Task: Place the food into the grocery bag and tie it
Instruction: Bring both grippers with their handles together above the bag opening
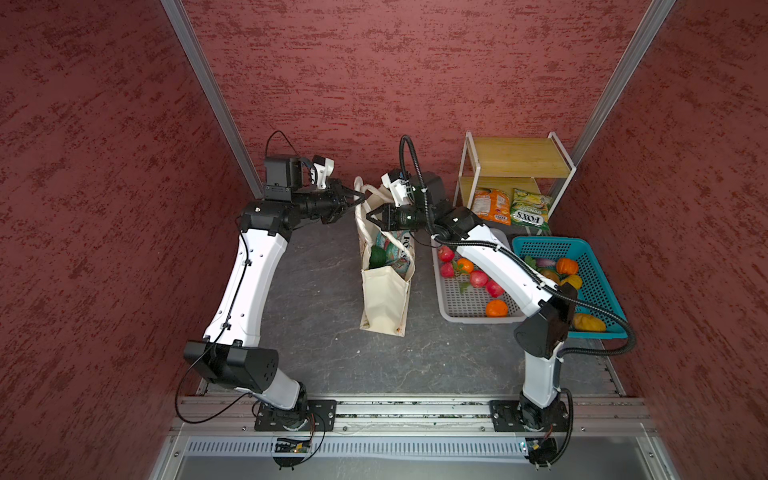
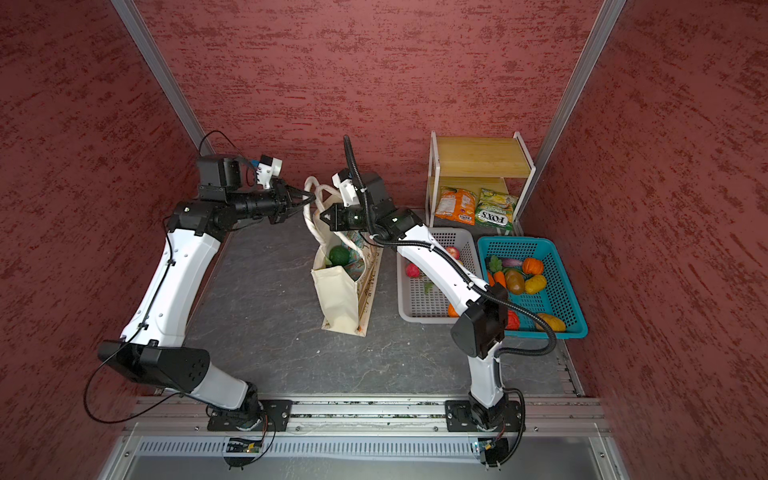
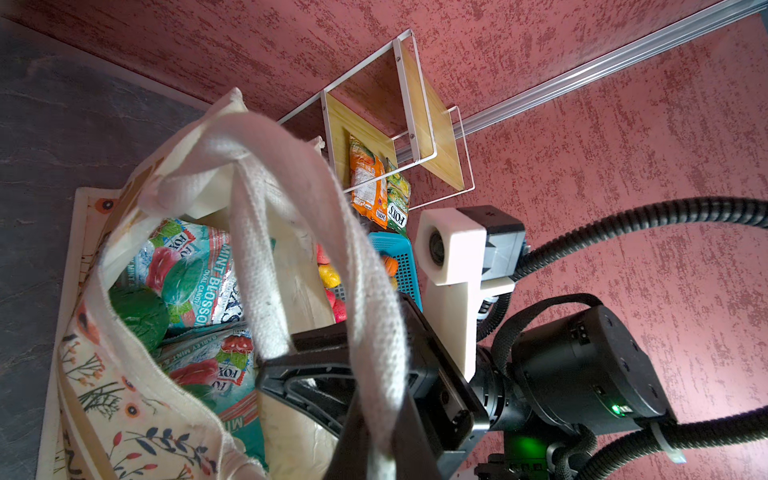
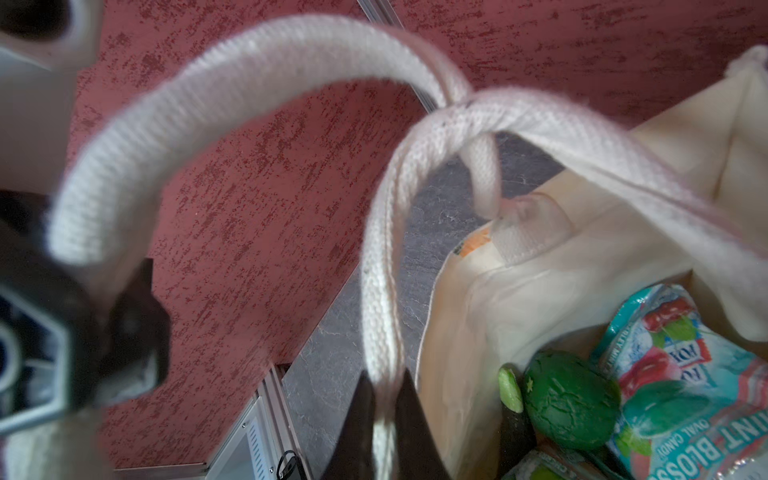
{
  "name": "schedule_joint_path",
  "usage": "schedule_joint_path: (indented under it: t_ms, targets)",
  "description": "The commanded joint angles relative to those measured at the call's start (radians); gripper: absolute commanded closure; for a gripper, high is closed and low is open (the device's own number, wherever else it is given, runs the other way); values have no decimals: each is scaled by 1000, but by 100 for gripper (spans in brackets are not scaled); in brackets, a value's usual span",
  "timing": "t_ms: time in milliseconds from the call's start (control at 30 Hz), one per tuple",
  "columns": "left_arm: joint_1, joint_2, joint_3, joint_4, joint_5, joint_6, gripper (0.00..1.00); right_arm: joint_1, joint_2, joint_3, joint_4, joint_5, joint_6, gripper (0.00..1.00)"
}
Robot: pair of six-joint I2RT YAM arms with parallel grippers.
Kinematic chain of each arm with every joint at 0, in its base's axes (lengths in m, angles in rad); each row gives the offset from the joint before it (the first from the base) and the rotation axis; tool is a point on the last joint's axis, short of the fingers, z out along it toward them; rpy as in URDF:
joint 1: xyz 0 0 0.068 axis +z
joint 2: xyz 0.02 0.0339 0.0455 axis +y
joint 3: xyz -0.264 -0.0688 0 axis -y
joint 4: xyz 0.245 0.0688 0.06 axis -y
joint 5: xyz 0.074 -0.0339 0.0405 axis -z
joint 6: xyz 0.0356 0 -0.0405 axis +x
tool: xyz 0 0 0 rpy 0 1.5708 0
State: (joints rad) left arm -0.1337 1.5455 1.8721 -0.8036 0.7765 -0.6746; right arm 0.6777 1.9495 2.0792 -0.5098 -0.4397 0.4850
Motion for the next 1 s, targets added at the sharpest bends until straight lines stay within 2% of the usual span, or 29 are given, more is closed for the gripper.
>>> schedule_joint_path:
  t_ms: [0, 233, 433, 700, 967]
  targets:
    - [-17, 3, 18, 27, 8, 14, 95, 11, 18, 37, 18, -75, -30, 100]
    - [-24, 10, 4, 43, -2, 3, 95, 19, 16, 23, 40, -152, -51, 100]
    - [-35, 23, 12, 12, 32, 11, 96, 18, -25, -82, 128, -164, -55, 100]
    - [-39, 23, 11, -59, 96, 34, 87, -17, -67, -193, 363, -127, 22, 100]
    - [-61, 26, 15, -130, 100, 72, 81, -37, -29, -118, 400, -154, 37, 100]
